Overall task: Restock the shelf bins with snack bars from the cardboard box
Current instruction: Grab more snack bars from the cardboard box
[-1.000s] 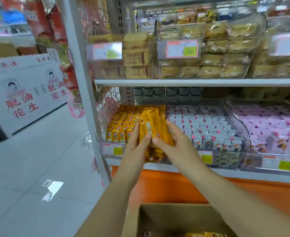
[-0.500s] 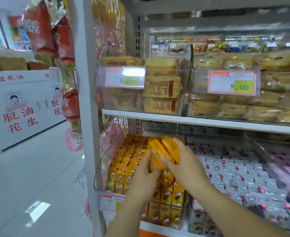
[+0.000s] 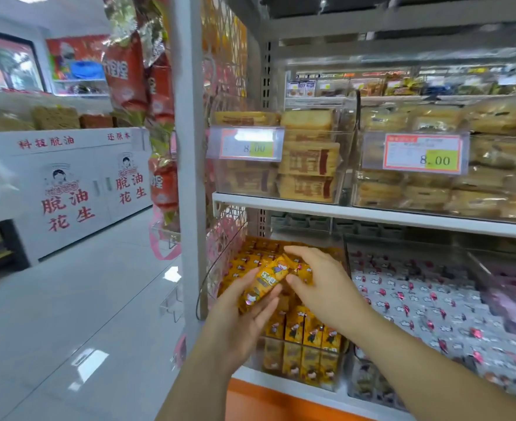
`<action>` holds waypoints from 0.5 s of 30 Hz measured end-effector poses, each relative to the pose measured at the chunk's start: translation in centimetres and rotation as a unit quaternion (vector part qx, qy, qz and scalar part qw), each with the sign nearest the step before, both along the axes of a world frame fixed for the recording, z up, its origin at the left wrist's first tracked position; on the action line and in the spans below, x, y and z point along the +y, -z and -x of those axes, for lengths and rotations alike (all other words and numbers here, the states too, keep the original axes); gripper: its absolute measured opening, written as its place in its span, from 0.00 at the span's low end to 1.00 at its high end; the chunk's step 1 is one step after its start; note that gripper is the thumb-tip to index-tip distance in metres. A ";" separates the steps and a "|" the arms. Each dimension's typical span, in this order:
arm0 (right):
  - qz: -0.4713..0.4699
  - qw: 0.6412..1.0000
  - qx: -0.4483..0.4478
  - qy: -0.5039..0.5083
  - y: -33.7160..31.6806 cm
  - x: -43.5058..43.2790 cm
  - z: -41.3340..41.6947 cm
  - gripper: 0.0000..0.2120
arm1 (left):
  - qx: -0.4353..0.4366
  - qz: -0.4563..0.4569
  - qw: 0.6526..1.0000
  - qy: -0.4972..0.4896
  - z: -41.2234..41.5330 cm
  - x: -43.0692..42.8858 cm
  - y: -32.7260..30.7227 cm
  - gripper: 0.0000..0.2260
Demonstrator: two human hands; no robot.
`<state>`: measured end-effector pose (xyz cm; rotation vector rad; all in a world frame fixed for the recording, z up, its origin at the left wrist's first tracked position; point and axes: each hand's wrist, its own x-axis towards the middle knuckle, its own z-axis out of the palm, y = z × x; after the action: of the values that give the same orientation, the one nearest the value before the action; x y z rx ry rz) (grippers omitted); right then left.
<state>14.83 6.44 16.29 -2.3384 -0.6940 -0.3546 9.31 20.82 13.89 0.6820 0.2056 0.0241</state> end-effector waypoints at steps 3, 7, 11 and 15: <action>-0.071 0.978 0.176 -0.084 -0.9 1.1 1.0 0.28 | -0.018 -0.016 1.000 -0.009 2.3 0.7 0.2 0.14; -0.212 0.929 0.277 -0.124 -1.7 2.1 1.9 0.20 | -0.025 -0.150 0.987 -0.049 4.5 1.7 0.6 0.11; -0.122 0.984 0.119 -0.048 -1.0 3.2 1.7 0.19 | 0.013 -0.404 0.905 -0.131 5.0 3.3 2.4 0.10; 0.036 0.996 0.073 -0.025 1.1 3.9 1.0 0.22 | 0.025 -0.501 0.854 -0.138 4.0 4.0 3.3 0.10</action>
<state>13.88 10.36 15.17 -2.3815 -0.7029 -0.1382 5.30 24.86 10.57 1.6973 0.3438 0.4158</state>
